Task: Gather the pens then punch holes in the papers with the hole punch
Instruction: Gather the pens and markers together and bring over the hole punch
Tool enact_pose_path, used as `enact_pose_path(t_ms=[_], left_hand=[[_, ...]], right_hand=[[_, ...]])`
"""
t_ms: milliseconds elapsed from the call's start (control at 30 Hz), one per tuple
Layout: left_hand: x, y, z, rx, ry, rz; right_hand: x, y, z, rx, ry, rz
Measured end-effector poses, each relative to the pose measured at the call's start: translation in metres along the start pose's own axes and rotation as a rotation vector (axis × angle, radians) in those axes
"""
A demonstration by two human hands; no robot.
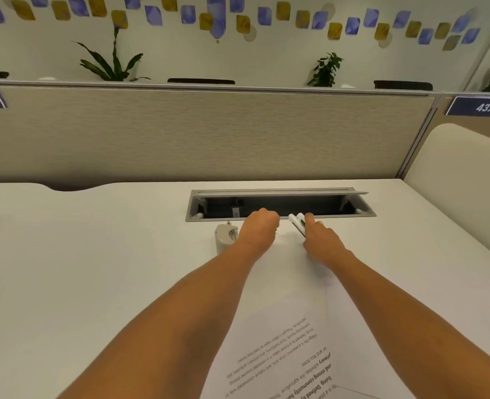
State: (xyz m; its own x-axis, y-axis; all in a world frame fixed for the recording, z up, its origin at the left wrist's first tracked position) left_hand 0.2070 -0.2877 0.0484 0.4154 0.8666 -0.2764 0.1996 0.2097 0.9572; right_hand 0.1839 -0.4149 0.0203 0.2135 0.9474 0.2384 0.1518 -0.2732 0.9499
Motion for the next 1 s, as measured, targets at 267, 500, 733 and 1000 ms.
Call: enact_pose_path(t_ms=[267,500,733,1000], left_hand=[[0.029,0.035,-0.080,-0.270,0.027,-0.292],[0.142,0.055,-0.184,-0.412,0.197,-0.444],[0.291,0.067,-0.309,-0.535,0.483,-0.532],[0.431,0.076,-0.419,-0.546,0.702,-0.540]], right_hand=[[0.063,0.022,-0.031,-0.021,0.023,0.245],[0.182,-0.024,-0.086,0.193,0.110,0.436],[0.329,-0.089,-0.140,0.459,0.175,0.704],[0.460,-0.156,-0.185,0.598,0.236,0.732]])
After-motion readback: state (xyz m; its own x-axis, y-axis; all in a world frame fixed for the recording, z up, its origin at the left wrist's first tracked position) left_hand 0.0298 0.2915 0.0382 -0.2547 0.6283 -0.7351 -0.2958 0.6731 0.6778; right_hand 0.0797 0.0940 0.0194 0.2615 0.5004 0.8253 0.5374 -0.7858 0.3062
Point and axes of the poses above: each hand's wrist, its own z-axis towards the middle knuckle, its own y-axis out of the back of the hand, x = y × z, the point moved 5 cm from there along z, towards the middle knuckle, and after that the axes turned 11 degrees about x, right-handed, at the moved point
